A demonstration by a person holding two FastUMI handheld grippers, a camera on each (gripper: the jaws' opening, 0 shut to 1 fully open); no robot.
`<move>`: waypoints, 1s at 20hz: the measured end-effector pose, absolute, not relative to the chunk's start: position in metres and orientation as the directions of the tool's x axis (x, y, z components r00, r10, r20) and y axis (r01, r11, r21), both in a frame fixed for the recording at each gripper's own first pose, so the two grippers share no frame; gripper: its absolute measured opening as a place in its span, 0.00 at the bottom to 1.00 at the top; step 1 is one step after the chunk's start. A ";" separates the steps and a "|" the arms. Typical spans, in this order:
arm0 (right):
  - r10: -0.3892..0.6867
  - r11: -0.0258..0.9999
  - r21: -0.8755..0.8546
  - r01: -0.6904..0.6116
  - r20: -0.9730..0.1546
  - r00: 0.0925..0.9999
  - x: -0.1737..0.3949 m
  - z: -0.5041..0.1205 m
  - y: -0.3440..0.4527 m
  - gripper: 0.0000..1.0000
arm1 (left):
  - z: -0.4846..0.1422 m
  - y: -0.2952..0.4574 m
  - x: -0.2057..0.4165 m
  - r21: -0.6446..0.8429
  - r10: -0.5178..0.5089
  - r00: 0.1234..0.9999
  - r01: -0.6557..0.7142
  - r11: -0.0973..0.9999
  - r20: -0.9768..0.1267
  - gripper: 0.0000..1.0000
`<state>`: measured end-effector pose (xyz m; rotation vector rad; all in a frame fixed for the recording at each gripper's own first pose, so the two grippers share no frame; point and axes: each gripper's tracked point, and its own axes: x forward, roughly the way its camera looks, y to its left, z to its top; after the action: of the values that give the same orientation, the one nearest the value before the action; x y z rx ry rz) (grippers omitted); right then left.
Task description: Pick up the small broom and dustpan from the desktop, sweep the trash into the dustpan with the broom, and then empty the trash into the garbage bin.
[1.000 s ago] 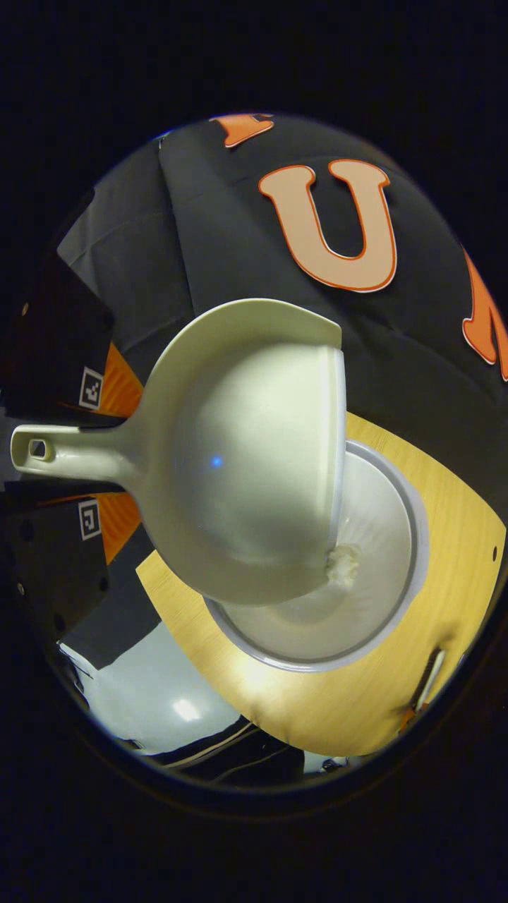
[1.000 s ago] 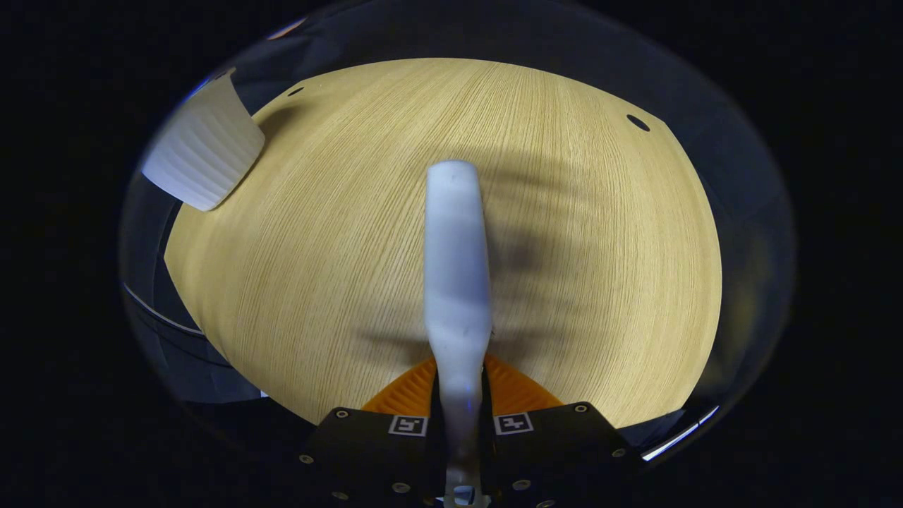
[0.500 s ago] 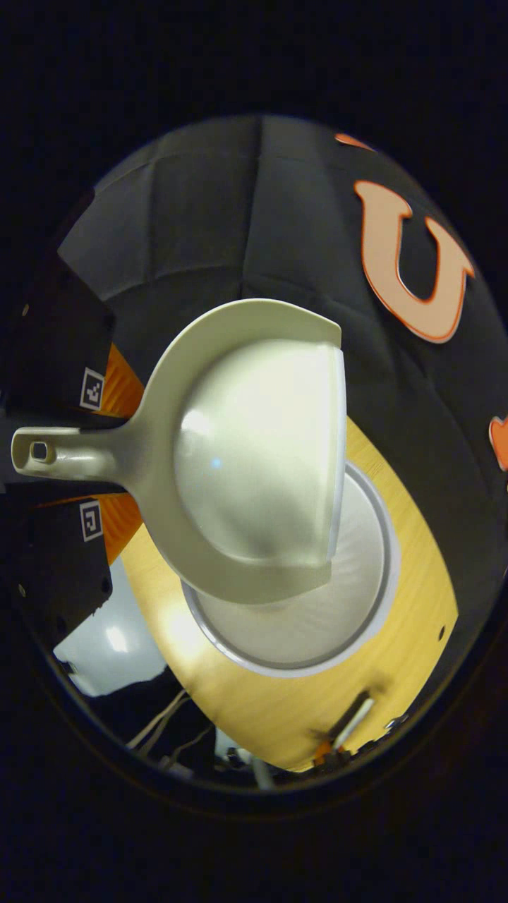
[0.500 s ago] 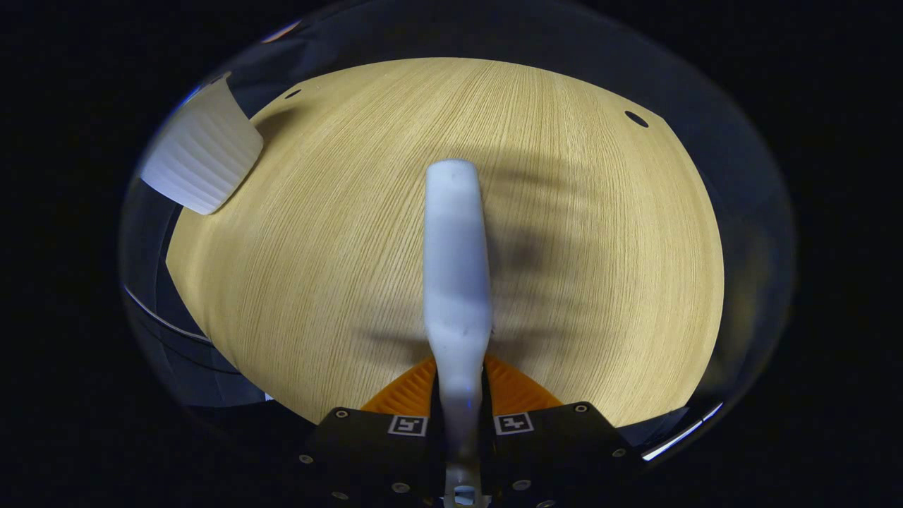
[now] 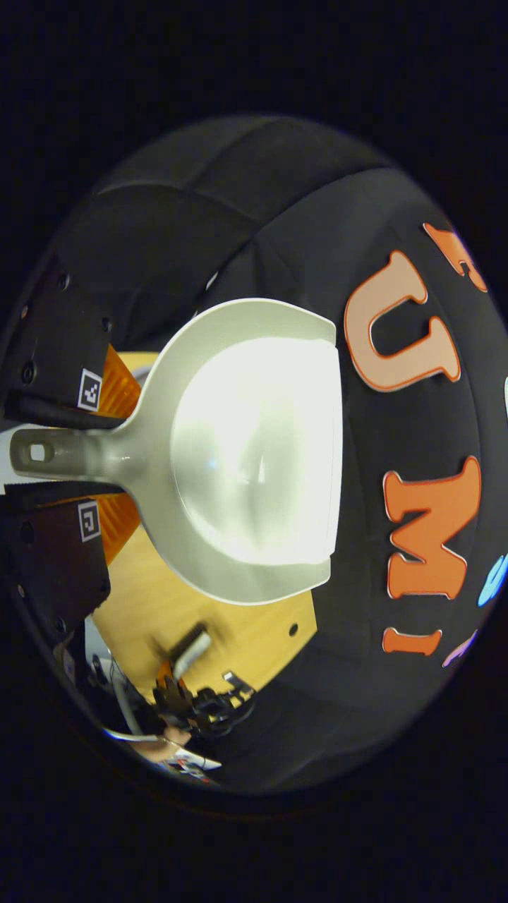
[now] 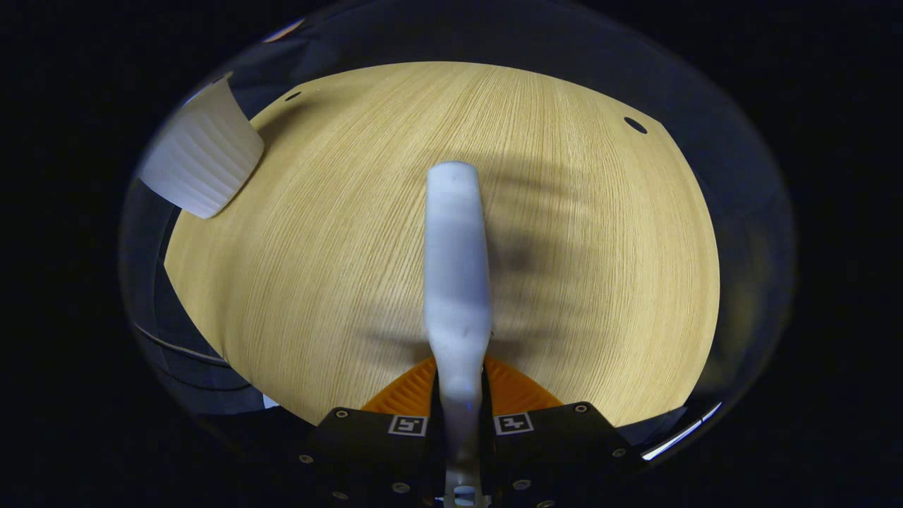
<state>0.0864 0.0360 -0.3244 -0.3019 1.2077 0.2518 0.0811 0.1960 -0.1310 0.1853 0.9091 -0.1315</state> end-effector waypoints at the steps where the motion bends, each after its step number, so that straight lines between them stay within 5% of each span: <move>1: 0.033 0.932 -0.092 -0.349 -0.941 0.336 0.084 -0.323 0.035 0.19 | -0.138 0.175 0.077 0.044 -0.090 0.583 0.211 0.977 -0.807 0.32; 4: 0.036 0.936 -0.089 -0.341 -0.938 0.345 0.086 -0.319 0.030 0.19 | -0.149 0.134 0.070 -0.069 -0.213 0.536 0.276 0.959 -0.817 0.32; 10: 0.018 0.959 -0.088 -0.269 -0.930 0.368 0.088 -0.316 0.012 0.19 | -0.195 0.094 0.077 -0.110 -0.270 0.475 0.338 0.935 -0.838 0.32; 20: -0.028 0.975 -0.113 -0.191 -0.918 0.396 0.109 -0.318 0.012 0.19 | -0.391 0.108 0.045 -0.028 -0.060 0.339 0.099 0.995 -0.939 0.32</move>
<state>0.1091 0.0121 -0.3180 -0.2129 1.1618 0.1041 0.0454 0.1077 -0.3913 0.0358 1.2204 -0.1034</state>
